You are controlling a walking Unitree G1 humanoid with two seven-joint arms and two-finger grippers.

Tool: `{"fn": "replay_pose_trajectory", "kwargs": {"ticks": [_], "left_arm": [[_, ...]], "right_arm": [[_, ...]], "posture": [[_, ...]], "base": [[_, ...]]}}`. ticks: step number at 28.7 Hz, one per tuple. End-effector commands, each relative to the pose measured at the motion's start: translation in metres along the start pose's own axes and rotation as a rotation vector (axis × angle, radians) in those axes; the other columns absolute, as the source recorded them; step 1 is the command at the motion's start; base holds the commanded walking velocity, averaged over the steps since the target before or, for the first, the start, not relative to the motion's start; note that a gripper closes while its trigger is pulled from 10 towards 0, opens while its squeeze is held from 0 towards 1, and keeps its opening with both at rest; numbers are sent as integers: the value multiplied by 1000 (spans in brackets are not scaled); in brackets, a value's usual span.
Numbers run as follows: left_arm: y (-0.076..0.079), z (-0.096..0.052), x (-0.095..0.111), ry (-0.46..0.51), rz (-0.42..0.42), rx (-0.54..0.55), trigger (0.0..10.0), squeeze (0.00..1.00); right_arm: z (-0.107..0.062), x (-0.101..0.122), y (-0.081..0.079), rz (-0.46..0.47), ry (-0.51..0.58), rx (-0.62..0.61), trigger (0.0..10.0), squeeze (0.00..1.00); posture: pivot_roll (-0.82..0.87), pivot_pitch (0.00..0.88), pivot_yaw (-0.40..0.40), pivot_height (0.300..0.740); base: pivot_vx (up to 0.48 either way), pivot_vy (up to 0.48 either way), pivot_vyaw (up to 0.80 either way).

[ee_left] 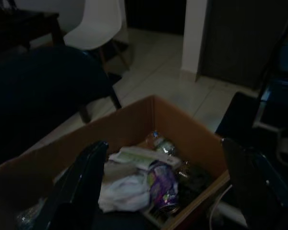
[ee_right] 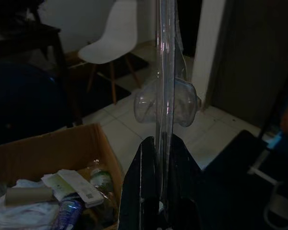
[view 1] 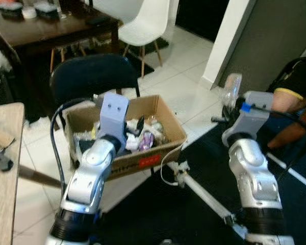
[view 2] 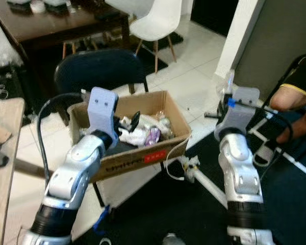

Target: Picking trash to rubbish bin

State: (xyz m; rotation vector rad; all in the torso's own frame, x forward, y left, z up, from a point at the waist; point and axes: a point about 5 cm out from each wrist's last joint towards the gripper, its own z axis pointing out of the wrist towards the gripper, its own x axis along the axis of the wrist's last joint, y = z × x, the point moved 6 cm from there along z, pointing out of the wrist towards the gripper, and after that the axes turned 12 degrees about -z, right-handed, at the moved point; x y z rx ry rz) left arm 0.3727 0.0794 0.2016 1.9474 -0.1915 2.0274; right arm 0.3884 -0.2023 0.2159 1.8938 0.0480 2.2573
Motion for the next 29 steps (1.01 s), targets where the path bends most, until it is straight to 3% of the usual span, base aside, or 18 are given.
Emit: {"fn": "replay_pose_trajectory", "kwargs": {"ticks": [1,2,4,6,9,12,18,19,29], "left_arm": [[-3,-1,-6,-17,5,16,10000,0],[-3,-1,-6,-17,5,16,10000,0],[-8,0,-8,-22,4,53,10000,0],[-8,0,-8,-22,4,53,10000,0],[-11,1,-6,-17,5,65,10000,0],[-11,1,-6,-17,5,65,10000,0],[-8,0,-6,-20,1,55,10000,0],[-6,0,-6,-15,-12,44,10000,0],[3,0,-5,-21,-43,-8,10000,0]], "right_arm": [[1,2,-4,7,7,25,10000,0],[1,2,-4,7,7,25,10000,0],[1,8,-20,2,27,97,10000,0],[1,8,-20,2,27,97,10000,0],[-3,11,-48,-42,38,204,10000,0],[-4,12,-55,-61,47,225,10000,0],[-5,14,-54,-50,68,215,10000,0],[-6,14,-53,-19,64,211,10000,0],[-8,12,-54,-31,63,220,10000,0]], "posture": [[-16,132,-15,740],[-16,132,-15,740],[-16,132,-15,740],[-16,132,-15,740],[-13,130,-14,740],[-13,130,-14,740],[-13,130,-14,740],[-13,130,-14,740],[-16,132,-13,740]], "base": [[0,0,0],[0,0,0],[0,0,0],[0,0,0],[0,0,706],[0,0,800],[0,0,776],[0,0,0],[0,0,0]]}}
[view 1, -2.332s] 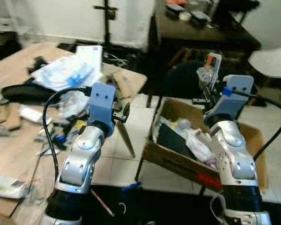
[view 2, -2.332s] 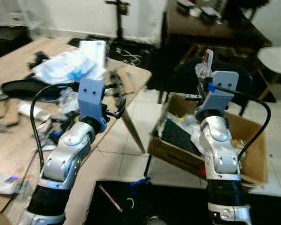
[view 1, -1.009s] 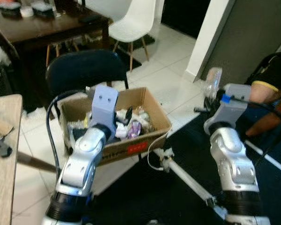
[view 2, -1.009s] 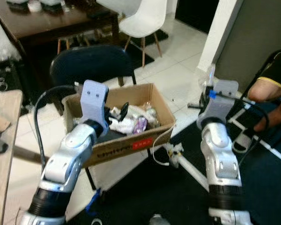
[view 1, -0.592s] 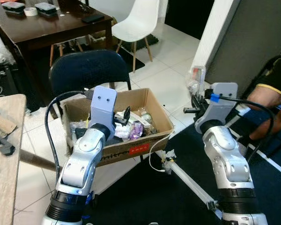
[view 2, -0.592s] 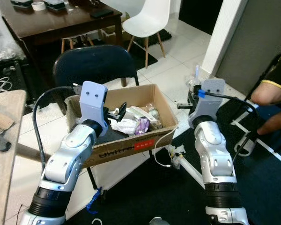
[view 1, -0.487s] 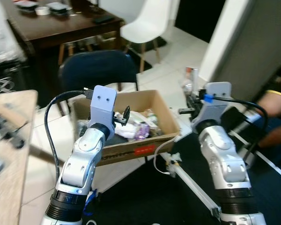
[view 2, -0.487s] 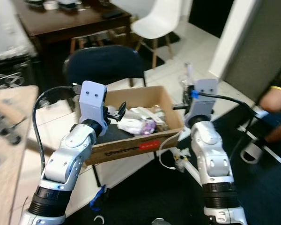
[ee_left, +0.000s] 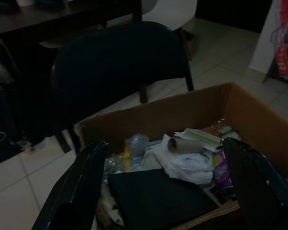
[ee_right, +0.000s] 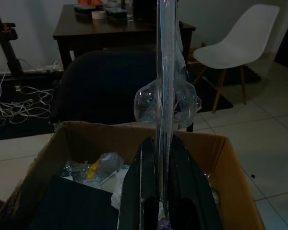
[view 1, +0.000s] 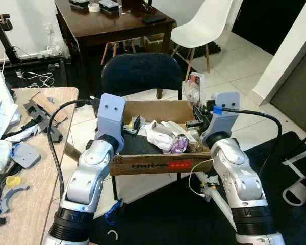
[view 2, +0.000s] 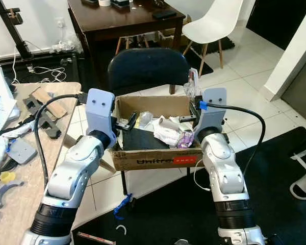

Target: Picking trash to rubbish bin

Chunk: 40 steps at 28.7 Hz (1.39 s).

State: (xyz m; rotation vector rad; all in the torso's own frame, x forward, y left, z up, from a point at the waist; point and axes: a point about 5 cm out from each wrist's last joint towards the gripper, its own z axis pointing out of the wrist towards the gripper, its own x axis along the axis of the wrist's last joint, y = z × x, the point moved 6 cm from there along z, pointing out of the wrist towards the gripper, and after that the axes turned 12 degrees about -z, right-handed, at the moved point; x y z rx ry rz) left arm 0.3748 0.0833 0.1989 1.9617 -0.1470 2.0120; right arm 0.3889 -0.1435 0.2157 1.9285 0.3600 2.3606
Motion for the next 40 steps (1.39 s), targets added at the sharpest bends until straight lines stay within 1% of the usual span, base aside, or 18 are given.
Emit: {"fn": "replay_pose_trajectory", "kwargs": {"ticks": [1,6,24,28,40], "left_arm": [[9,-1,-2,-6,-21,-41,10000,0],[12,-2,1,3,-41,-58,10000,0],[12,-2,0,0,-47,-63,10000,0],[10,-2,0,2,-47,-53,10000,0],[11,-3,-1,-1,-39,-56,10000,0]], "right_arm": [[-3,2,4,3,15,-11,10000,0],[-1,1,5,1,9,-14,10000,0],[-1,-1,6,-1,0,-12,10000,0],[0,-2,5,-1,-3,-9,10000,0],[-1,-4,4,0,-8,-6,10000,0]], "posture": [[-16,132,-13,740],[-16,132,-13,740],[-19,133,-15,740],[-19,133,-15,740],[-17,139,-17,740]], "base": [[0,0,0],[189,0,0],[332,0,0],[0,0,0],[0,0,0]]}}
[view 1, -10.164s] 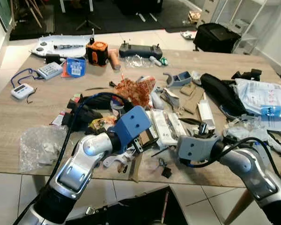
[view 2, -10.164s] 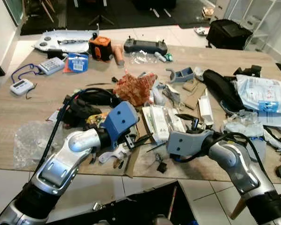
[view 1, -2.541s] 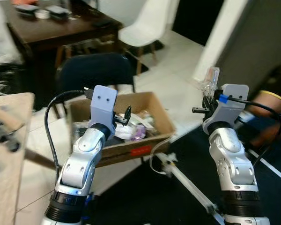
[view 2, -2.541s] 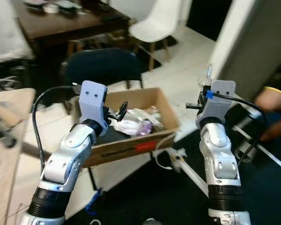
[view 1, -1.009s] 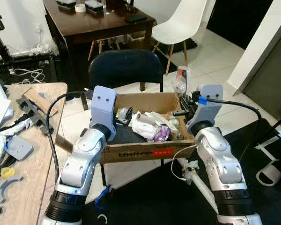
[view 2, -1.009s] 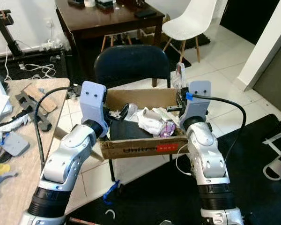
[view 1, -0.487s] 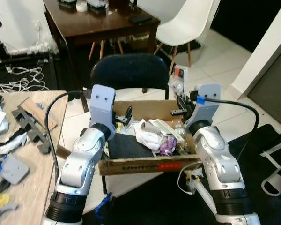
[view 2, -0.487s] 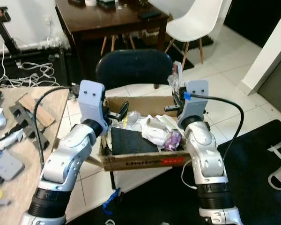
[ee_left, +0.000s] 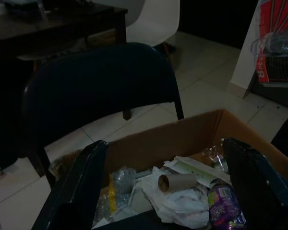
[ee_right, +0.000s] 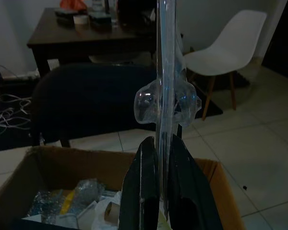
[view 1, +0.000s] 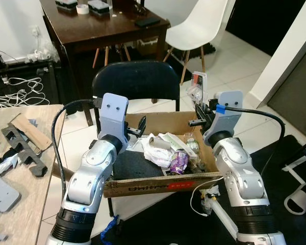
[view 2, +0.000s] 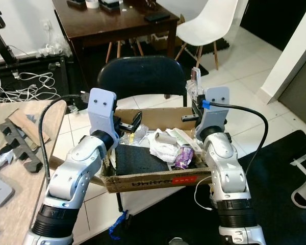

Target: Picking trash to rubbish bin

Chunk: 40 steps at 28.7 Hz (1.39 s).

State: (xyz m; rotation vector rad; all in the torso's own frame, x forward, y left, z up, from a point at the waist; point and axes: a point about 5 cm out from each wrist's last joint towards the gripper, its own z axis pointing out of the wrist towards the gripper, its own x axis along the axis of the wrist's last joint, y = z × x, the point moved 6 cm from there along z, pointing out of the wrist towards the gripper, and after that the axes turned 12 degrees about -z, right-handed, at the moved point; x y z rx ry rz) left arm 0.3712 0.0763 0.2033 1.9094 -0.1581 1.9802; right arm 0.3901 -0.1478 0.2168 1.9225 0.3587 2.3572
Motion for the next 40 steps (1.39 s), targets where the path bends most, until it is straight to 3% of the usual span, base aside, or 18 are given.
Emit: {"fn": "replay_pose_trajectory", "kwargs": {"ticks": [1,5,12,15,16,23,30,31,33,34,40], "left_arm": [[2,-2,-5,-13,-6,-7,10000,0],[3,-2,-5,-16,-1,-9,10000,0],[-9,-1,-7,-30,51,49,10000,0],[-14,4,-2,-16,100,74,10000,0],[-15,7,2,-14,116,75,10000,0],[-26,11,7,-18,152,115,10000,0],[-32,10,9,-16,150,127,10000,0],[-32,11,10,-14,147,131,10000,0],[-32,13,13,6,148,140,10000,0],[-30,13,14,11,144,139,10000,0],[-28,9,9,5,111,131,10000,0]], "right_arm": [[-2,-4,0,5,-10,-1,10000,0],[-1,-11,3,-4,-20,-6,10000,0],[3,-28,10,85,-34,12,10000,0],[15,-42,15,105,-68,26,10000,0],[23,-45,12,112,-78,51,10000,0],[35,-51,4,109,-108,110,10000,0],[37,-46,-8,140,-89,156,10000,0],[38,-44,-12,147,-72,171,10000,1000],[38,-41,-13,70,-51,140,10000,1000],[38,-38,-11,61,-37,118,10000,0],[35,-27,3,92,34,47,10000,0]], "posture": [[-17,139,-17,740],[-17,139,-17,740],[-6,137,-9,740],[15,154,4,740],[21,170,21,740],[43,192,44,740],[47,194,45,740],[47,198,43,740],[43,202,33,740],[43,202,33,740],[35,195,27,740]], "base": [[0,0,0],[0,0,0],[0,0,0],[0,0,0],[0,0,0],[0,0,0],[0,0,0],[0,0,0],[0,0,0],[0,0,0],[0,0,0]]}}
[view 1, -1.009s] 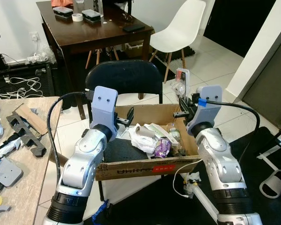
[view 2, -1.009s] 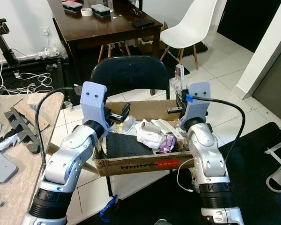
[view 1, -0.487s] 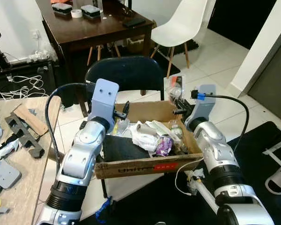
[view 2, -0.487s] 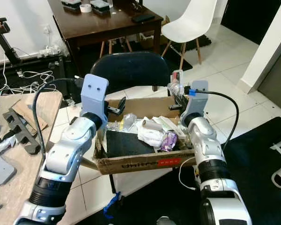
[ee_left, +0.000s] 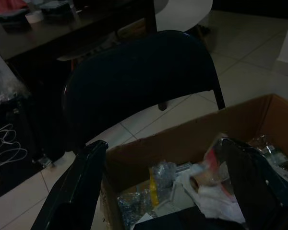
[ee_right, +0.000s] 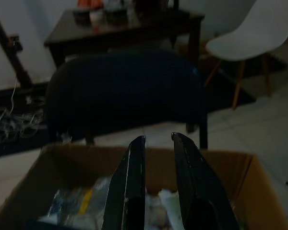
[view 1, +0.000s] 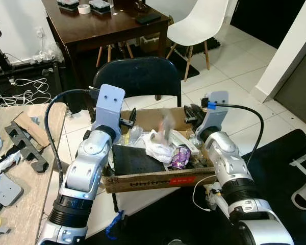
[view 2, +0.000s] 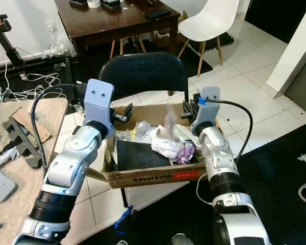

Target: Picking trash to rubbish bin

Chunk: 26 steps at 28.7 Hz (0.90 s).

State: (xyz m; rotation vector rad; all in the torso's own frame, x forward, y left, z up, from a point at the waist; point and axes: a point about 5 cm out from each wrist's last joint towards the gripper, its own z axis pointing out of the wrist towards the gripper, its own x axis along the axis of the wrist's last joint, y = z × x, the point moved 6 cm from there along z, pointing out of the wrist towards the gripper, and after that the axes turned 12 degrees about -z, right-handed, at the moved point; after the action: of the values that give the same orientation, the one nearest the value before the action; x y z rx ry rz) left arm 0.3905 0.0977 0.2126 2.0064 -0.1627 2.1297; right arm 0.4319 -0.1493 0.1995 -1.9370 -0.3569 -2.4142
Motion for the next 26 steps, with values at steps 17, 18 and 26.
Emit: {"fn": "replay_pose_trajectory", "kwargs": {"ticks": [17,18,26], "left_arm": [[4,-11,-3,34,-192,-5,10000,0],[2,-11,-2,38,-196,3,10000,0],[-8,-14,-2,44,-203,31,10000,0]], "right_arm": [[-25,62,10,9,218,-141,10000,0],[-26,62,10,4,218,-138,10000,0],[-28,64,2,10,207,-114,10000,0]], "posture": [[13,143,5,740],[14,141,2,740],[21,130,-3,740]], "base": [[0,0,0],[0,0,0],[0,0,0]]}}
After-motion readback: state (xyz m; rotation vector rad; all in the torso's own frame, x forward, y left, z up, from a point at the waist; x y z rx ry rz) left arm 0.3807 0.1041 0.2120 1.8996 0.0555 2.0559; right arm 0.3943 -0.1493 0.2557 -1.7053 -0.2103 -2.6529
